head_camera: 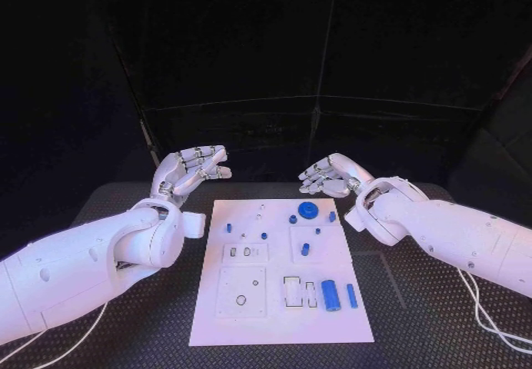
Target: Assemble the parts on the task board
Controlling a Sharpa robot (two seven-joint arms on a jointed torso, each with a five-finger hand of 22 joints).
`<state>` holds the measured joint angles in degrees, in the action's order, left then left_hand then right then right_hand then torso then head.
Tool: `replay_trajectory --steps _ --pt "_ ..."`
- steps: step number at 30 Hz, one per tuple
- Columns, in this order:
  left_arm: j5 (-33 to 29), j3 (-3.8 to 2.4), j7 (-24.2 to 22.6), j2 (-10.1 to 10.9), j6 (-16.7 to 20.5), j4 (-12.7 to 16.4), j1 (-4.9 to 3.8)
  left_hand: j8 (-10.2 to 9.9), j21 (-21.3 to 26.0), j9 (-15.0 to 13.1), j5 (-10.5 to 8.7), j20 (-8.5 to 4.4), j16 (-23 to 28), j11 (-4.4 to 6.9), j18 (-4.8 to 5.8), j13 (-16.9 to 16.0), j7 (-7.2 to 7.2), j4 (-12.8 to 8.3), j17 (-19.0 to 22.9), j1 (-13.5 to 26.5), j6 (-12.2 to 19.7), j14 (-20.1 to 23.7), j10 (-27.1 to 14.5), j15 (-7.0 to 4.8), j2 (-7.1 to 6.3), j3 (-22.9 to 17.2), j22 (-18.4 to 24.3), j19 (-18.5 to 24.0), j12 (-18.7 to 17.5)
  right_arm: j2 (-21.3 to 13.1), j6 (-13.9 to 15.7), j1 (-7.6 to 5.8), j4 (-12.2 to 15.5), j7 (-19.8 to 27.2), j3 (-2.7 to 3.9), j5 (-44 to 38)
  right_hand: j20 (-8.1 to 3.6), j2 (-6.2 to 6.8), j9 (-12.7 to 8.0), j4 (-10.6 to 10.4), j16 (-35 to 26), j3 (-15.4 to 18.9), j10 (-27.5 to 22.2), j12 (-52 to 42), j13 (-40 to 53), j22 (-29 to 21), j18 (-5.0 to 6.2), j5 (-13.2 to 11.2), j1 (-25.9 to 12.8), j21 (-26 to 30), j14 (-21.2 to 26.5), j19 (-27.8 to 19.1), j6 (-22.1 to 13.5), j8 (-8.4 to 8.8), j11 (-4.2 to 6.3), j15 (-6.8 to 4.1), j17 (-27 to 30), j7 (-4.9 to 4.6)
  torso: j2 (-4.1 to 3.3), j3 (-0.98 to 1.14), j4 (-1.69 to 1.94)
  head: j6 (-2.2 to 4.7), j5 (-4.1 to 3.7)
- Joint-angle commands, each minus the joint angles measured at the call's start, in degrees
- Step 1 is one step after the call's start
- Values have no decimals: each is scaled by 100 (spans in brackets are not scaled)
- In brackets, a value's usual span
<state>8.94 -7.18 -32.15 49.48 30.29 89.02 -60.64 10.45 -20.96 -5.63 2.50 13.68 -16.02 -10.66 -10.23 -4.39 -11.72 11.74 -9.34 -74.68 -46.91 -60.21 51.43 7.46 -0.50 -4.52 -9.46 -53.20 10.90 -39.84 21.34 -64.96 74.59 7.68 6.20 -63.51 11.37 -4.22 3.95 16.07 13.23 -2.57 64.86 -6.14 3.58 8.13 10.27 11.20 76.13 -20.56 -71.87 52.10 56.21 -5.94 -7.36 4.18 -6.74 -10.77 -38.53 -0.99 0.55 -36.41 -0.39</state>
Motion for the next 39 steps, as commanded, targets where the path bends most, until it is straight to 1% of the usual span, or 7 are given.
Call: replay_trajectory --steps 1,5,8,19,25,28,39 --pt "67 -5 51 47 -256 199 10 7 -60 24 26 -63 -36 31 -37 23 -149 -33 -62 -63 -117 -195 140 -70 25 42 -11 -203 -16 17 -599 -75 62 -870 6 -1685 -453 242 -5 -37 721 98 523 92 28 342 35 -119 -237 -810 -1384 1159 345 75 224 -382 -521 150 -211 -35 46 22 -47" --pt "68 -5 121 76 -333 428 50 -34 -63 55 22 -94 0 57 -30 46 -143 -56 -98 -79 -161 -250 200 -80 40 90 0 -286 -77 36 -779 -130 155 -1235 7 -2447 -670 246 -9 9 2133 22 795 160 33 671 22 275 -271 -1426 -1432 1577 493 128 313 -515 -1441 286 -308 -48 68 31 -63" --pt "67 -5 174 79 -379 548 88 -58 -58 71 22 -101 26 54 -26 55 -149 -63 -111 -81 -170 -258 214 -80 47 113 8 -312 -112 73 -871 -148 205 -1420 8 -2867 -693 310 -17 20 3701 -118 850 243 32 926 4 305 -329 -1837 -1484 1581 516 203 355 -560 -3035 293 -381 -46 75 82 -48" --pt "67 -7 259 96 -479 645 135 -132 -65 117 22 -109 74 34 -22 67 -182 -83 -157 -81 -175 -310 220 -77 56 178 18 -403 -212 169 -1140 -161 277 -1728 9 -3457 -673 527 -12 -41 6023 -429 512 210 62 1548 13 192 -491 -2787 -1503 1367 173 212 375 -524 -5697 339 -515 -56 95 54 -122" --pt "67 -7 284 99 -517 635 138 -132 -65 117 22 -109 74 34 -22 67 -182 -83 -157 -81 -175 -310 220 -77 56 178 18 -403 -212 210 -1319 -162 298 -1764 8 -3522 -643 574 -14 -90 6326 -473 399 209 74 1693 16 174 -516 -3007 -1511 1308 139 217 354 -508 -6057 360 -544 -61 97 47 -134" --pt "67 -7 303 102 -540 629 138 -138 -66 121 22 -110 81 35 -21 66 -181 -83 -162 -77 -181 -313 226 -77 60 186 19 -411 -221 244 -1430 -162 278 -1781 8 -3539 -638 574 -14 -111 6429 -506 388 191 86 2205 -51 172 -505 -3393 -1514 1492 126 216 357 -506 -6178 365 -552 -64 104 43 -143" --pt "67 -8 338 114 -593 648 137 -146 -64 126 22 -111 90 34 -20 67 -182 -81 -167 -72 -184 -313 230 -77 63 195 21 -418 -231 404 -1603 -162 75 -1751 6 -3552 -635 509 -5 -116 6504 -639 424 170 89 2348 -59 153 -449 -3557 -1500 1470 192 193 351 -504 -6246 316 -583 -65 116 43 -92"
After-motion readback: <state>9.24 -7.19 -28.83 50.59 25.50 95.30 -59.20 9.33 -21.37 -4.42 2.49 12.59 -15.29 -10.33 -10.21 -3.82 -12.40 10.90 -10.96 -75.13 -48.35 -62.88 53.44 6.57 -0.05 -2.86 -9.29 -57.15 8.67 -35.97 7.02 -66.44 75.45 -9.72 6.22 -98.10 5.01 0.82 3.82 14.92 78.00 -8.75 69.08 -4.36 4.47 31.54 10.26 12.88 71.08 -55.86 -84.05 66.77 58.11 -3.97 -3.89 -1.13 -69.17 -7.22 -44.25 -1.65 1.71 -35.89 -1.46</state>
